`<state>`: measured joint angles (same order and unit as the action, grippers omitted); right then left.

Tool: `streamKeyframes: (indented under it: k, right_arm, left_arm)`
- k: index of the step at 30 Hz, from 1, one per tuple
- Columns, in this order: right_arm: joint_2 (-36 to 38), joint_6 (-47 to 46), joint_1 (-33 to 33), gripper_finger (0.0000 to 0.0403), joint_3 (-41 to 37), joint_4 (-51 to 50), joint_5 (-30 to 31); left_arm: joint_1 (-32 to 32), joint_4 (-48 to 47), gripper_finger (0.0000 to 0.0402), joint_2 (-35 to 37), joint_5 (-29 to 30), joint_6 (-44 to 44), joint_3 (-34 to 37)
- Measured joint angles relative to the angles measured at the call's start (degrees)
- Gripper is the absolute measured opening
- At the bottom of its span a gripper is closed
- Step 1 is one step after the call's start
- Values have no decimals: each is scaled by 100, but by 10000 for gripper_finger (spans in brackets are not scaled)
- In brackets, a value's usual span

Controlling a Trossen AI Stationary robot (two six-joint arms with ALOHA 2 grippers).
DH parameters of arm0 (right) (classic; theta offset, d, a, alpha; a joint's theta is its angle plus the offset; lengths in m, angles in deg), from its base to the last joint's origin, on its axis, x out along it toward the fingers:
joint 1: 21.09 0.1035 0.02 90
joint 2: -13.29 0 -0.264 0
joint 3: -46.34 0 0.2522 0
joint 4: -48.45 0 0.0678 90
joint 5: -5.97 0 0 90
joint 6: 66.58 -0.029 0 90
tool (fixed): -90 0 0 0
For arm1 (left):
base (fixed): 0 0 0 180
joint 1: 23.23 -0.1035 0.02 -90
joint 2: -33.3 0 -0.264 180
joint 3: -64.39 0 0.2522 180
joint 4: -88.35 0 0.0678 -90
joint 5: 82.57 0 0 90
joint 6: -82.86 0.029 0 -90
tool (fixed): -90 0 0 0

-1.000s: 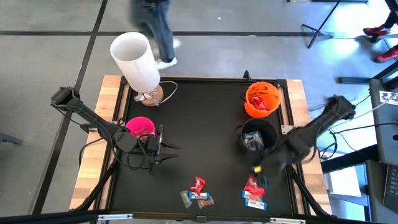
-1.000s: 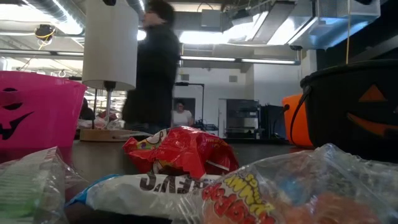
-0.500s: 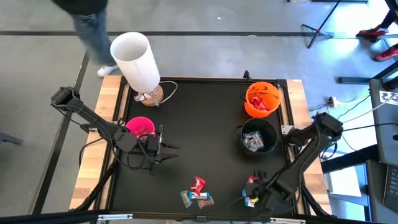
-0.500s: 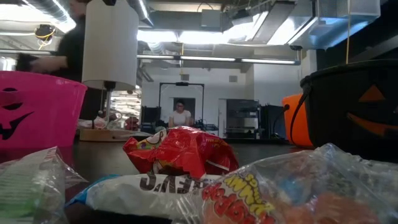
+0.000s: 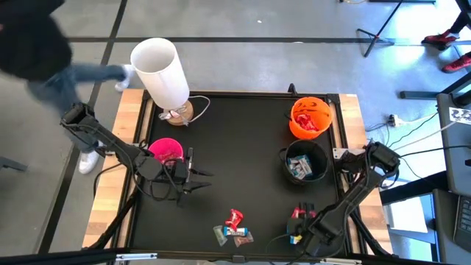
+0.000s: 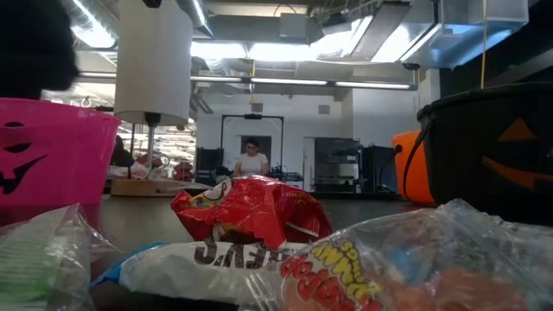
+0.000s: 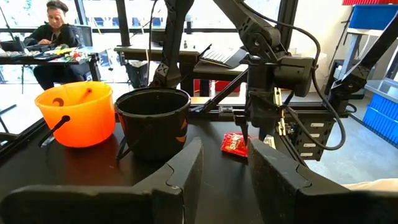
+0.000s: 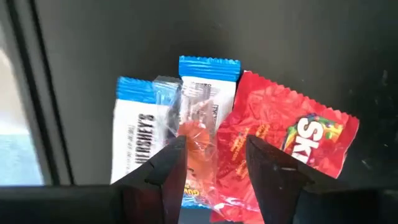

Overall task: Sort candy
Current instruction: Put the orange gummy into the pink bucket

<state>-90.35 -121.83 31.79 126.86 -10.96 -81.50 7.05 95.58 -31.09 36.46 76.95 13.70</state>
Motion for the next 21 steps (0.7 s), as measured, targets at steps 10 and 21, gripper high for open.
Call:
streamKeyframes:
  k: [10,21]
  right_arm:
    - [-4,110,-2,47,0,-121,51]
    - [57,170,-2,4,0,-202,229]
  left_arm:
    - [0,0,118,0,0,-10,0]
    - [0,0,118,0,0,-15,0]
